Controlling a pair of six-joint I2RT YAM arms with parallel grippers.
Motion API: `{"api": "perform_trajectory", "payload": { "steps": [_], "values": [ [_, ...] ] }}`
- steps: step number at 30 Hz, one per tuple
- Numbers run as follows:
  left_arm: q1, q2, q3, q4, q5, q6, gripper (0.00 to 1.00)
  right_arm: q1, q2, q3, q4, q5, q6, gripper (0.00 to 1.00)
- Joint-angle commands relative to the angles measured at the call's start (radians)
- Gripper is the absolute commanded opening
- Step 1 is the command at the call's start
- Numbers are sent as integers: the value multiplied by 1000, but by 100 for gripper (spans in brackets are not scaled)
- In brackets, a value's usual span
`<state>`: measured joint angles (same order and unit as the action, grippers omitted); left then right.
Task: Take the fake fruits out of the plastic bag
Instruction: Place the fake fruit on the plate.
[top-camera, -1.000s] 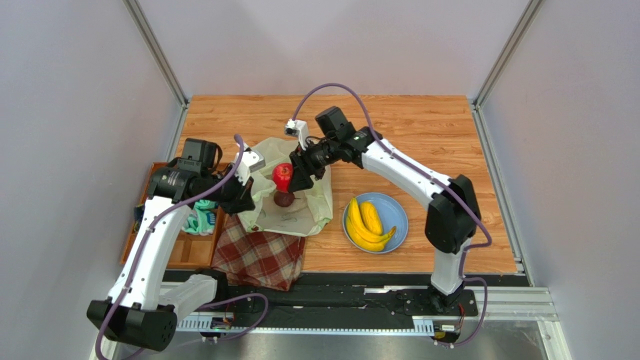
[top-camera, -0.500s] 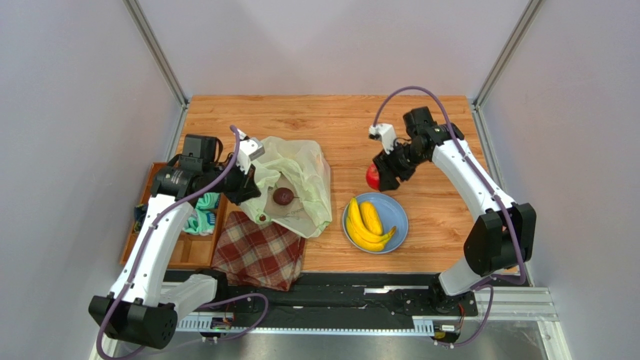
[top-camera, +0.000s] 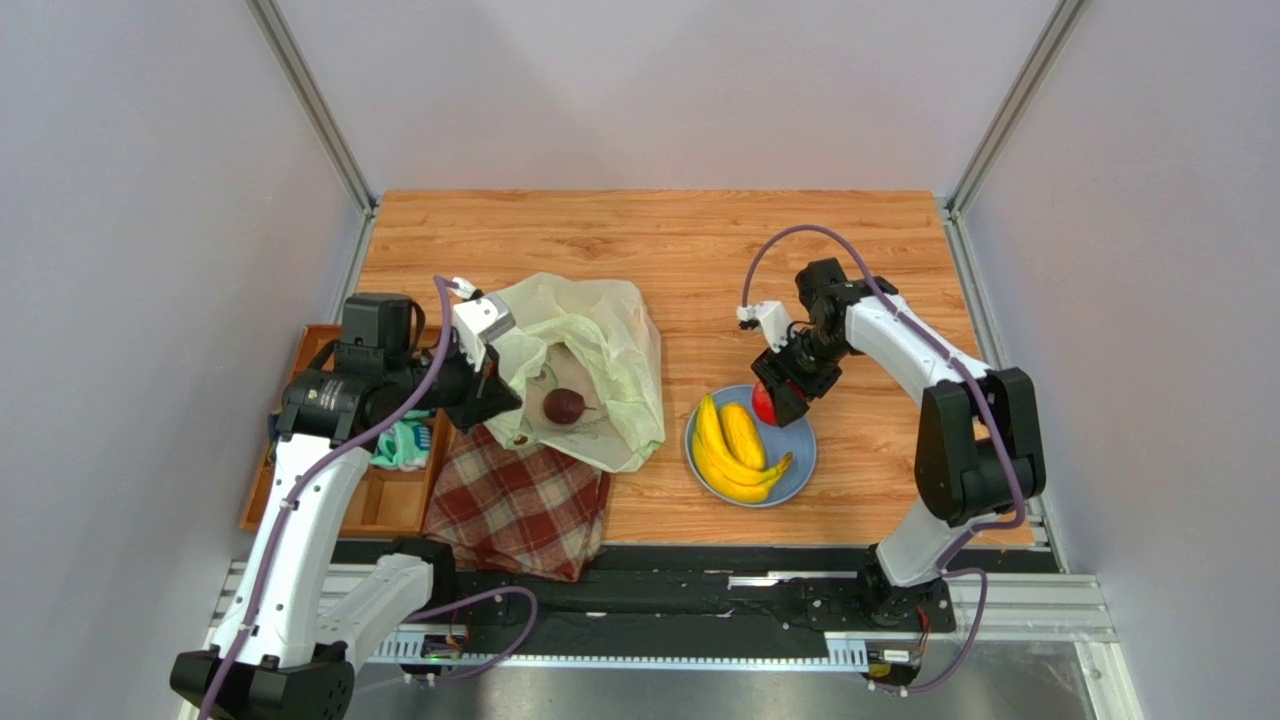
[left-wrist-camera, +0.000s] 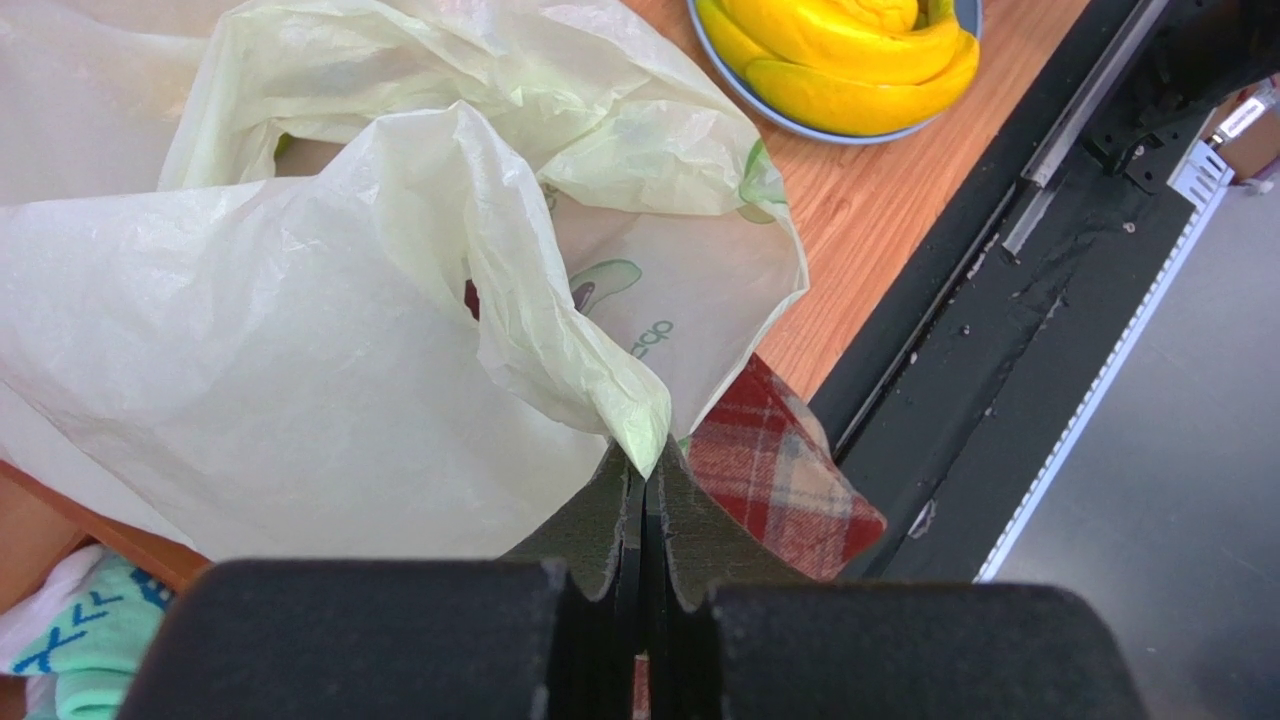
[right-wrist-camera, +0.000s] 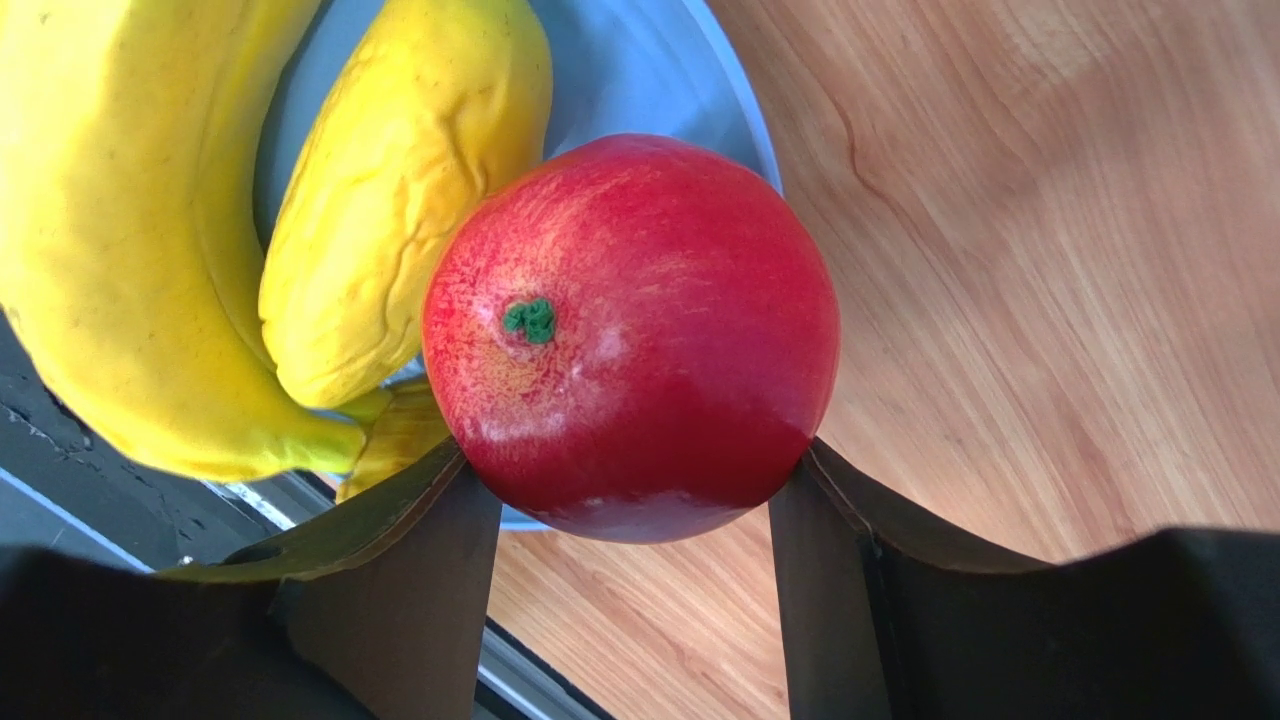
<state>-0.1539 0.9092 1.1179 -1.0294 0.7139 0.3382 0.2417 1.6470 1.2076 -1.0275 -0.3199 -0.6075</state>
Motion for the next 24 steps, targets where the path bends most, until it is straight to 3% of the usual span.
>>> {"api": "perform_trajectory", "payload": {
  "steps": [1, 3, 5, 11, 14, 19, 24],
  "values": [
    [19, -10, 0, -5, 44, 15, 0, 5, 37, 9, 81, -27, 5, 44],
    [25, -7, -4, -4, 56, 5, 0, 13, 33, 4, 76, -39, 12, 60],
    [28, -4, -4, -12, 68, 10, 0, 25, 16, 3, 57, -36, 11, 100],
    [28, -10, 26, -72, 47, 56, 2, 31, -87, 154, -42, -68, 80, 100],
    [30, -23, 45, -116, 27, 109, 1, 74, -99, 292, -8, -152, 219, 100],
    [53, -35, 62, -159, -45, 173, 0, 318, 2, 486, 35, -101, 244, 100],
    [82, -39, 94, -210, -94, 208, 0, 439, 141, 550, 99, -166, 270, 89]
  ]
}}
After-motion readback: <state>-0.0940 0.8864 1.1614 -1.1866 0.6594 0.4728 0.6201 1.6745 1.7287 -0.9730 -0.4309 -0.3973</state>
